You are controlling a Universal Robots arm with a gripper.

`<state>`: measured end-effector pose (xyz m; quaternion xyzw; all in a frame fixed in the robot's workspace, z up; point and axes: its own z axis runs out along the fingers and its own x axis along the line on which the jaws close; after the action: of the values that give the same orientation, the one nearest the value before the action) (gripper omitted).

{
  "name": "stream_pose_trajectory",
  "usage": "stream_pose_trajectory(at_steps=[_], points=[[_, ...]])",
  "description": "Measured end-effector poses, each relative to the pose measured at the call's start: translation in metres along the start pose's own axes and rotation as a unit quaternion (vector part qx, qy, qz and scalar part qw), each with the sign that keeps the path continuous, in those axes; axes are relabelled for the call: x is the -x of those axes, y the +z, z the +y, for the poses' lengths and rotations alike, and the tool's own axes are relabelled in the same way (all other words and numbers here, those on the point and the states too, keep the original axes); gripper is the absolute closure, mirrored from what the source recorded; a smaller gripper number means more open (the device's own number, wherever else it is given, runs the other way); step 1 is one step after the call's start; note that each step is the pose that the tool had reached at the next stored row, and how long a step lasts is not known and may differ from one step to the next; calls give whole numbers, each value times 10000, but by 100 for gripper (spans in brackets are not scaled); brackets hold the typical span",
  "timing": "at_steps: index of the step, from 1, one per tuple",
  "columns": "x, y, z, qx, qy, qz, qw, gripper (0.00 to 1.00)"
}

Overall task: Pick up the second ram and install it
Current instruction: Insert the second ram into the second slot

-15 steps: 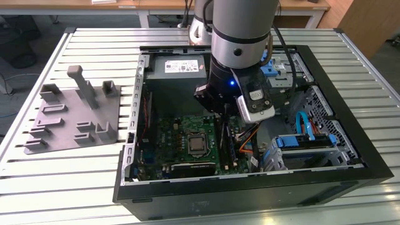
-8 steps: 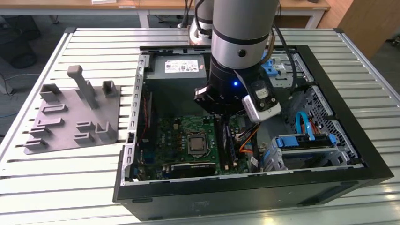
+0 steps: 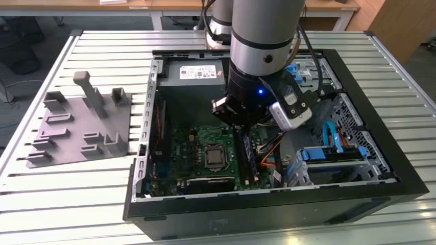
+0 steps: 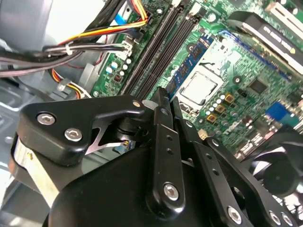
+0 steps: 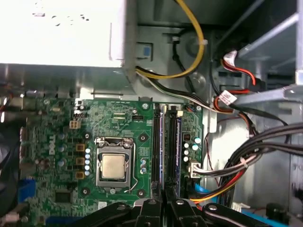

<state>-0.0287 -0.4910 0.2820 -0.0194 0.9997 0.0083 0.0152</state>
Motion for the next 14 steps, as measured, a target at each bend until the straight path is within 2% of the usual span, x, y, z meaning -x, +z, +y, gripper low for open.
stream_pose_trajectory(at_steps=[14], points=[[0, 15, 0, 3, -72, 1, 10000, 86]])
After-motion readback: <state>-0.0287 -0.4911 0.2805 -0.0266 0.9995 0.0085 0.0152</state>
